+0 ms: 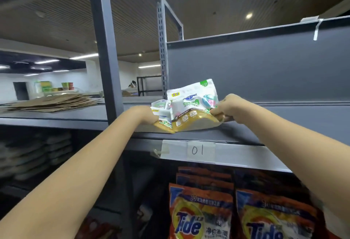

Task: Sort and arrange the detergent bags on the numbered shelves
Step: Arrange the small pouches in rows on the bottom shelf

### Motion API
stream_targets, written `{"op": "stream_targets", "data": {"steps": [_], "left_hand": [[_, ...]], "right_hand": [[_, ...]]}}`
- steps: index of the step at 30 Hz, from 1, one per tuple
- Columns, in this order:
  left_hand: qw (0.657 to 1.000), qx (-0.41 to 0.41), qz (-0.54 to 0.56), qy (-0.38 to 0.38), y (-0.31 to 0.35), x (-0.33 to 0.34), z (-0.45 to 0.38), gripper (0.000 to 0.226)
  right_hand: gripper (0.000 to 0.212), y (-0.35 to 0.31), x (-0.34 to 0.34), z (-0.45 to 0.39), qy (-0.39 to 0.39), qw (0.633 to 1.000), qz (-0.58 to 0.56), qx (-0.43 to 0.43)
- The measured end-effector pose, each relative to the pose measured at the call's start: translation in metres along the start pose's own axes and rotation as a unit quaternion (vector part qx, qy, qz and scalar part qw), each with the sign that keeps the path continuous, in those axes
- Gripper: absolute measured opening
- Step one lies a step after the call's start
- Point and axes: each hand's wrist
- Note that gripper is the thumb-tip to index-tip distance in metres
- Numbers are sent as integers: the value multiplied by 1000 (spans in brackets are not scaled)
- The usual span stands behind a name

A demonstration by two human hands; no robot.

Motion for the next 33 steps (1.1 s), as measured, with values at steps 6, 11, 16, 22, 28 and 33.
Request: {"op": "stream_targets", "data": {"steps": [6,11,16,22,28,33], "left_hand": [[988,-45,112,-95,-3,3,0,76],[972,-8,222,-75,-6,3,-3,96],[931,68,338,-118,-5,0,-3,61],[845,51,529,-60,-11,9,0,40],[701,123,701,-56,-21,21,22,56],[663,157,732,-14,-9,28,39,53]], "right_hand": [[14,18,-56,9,-24,999,-23,-25],[21,36,-82,16,-49,995,-84,-36],[23,44,-87,17,-80,985,-141,-52],[21,43,-74,18,-154,971,-175,-43],[26,44,-69,30,-110,970,-213,-42],[41,45,-74,56,-44,952,-292,-77]]}}
Point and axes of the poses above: each hand's wrist, its own z-axis away from the middle knuckle, its own x-axis out of the palm, y = z × x, and after that the axes turned 3 degrees about -z, right-handed
